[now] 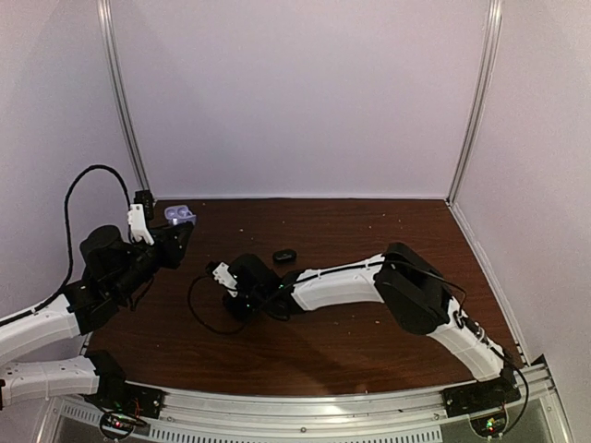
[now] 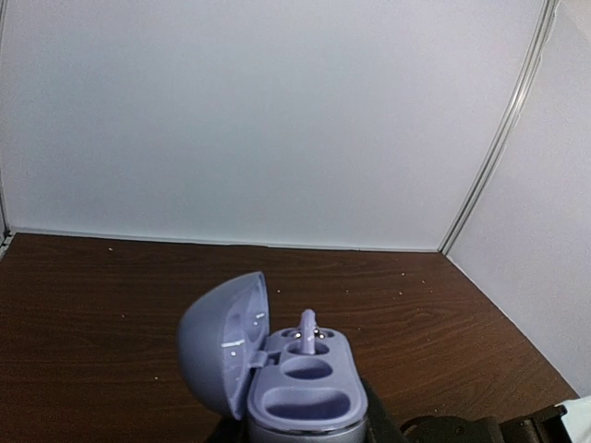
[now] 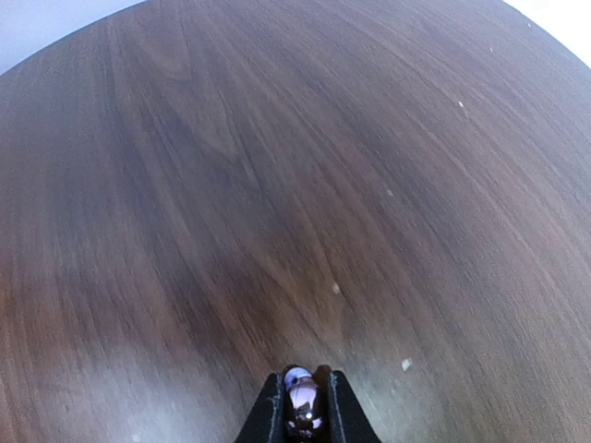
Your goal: Insert the wireless bluetooth earbuds into the charging case
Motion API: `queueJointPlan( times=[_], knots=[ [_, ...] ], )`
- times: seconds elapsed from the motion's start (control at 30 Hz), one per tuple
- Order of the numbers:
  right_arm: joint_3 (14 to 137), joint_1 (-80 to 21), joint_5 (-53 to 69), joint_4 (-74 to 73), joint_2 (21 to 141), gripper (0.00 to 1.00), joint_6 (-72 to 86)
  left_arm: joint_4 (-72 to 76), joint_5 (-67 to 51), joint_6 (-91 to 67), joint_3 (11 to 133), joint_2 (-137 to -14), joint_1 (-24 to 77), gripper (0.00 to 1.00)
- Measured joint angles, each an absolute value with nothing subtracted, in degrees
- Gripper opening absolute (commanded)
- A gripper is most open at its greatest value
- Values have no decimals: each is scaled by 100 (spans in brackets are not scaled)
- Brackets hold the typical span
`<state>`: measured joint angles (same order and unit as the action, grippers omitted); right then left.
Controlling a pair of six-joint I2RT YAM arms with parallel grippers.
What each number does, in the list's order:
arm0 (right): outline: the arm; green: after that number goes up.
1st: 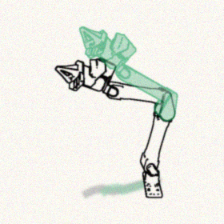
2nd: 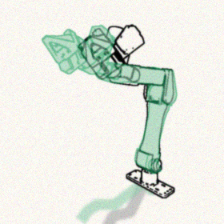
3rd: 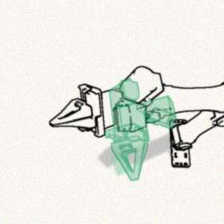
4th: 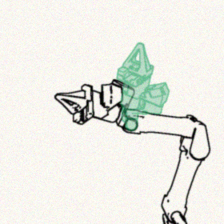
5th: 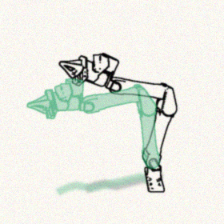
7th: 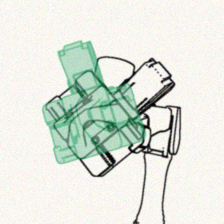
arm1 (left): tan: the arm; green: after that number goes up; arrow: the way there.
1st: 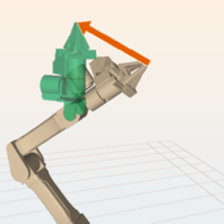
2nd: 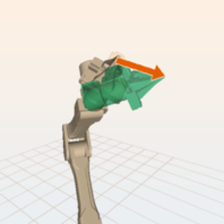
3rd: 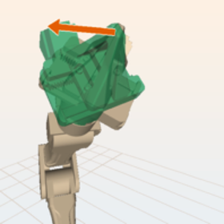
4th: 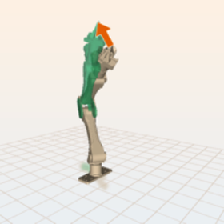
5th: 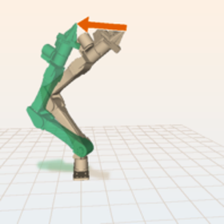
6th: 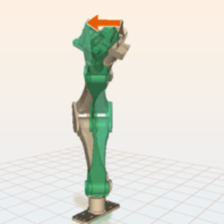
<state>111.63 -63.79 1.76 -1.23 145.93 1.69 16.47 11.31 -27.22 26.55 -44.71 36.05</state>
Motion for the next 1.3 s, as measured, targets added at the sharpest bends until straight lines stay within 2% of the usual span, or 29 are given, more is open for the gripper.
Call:
queueJointPlan(
  times=[0.13, 0.4, 0.57, 0.67, 0.77, 0.9, 1.1, 1.3],
  knots=[
    [9966, -6289, 464, 152, 13872, 8, 51, 1660, 1107, -2705, 2652, -4508, 3605, 0],
    [6790, -6239, 1396, 742, 11867, 9, -187, 1708, 952, -2652, 2646, -4635, 3605, 0],
    [5614, -6302, 1848, 845, 11019, 11, -327, 1927, 742, -2646, 2576, -4807, 3605, 0],
    [5356, -6313, 1981, 871, 10833, 16, -429, 2014, 609, -2646, 2565, -4958, 3605, 0],
    [5341, -6320, 2049, 871, 10822, 33, -521, 2053, 508, -2646, 2561, -5011, 3605, 0],
    [5347, -6320, 2062, 860, 10820, 46, -613, 2115, 458, -2639, 2561, -4993, 3605, 0],
    [5349, -6322, 1835, 526, 10521, 51, -613, 2123, 427, -2604, 2539, -4882, 3605, 0],
    [5349, -6324, 1369, 207, 9719, 43, -482, 2137, 425, -2600, 2508, -4873, 3605, 0]
  ],
)
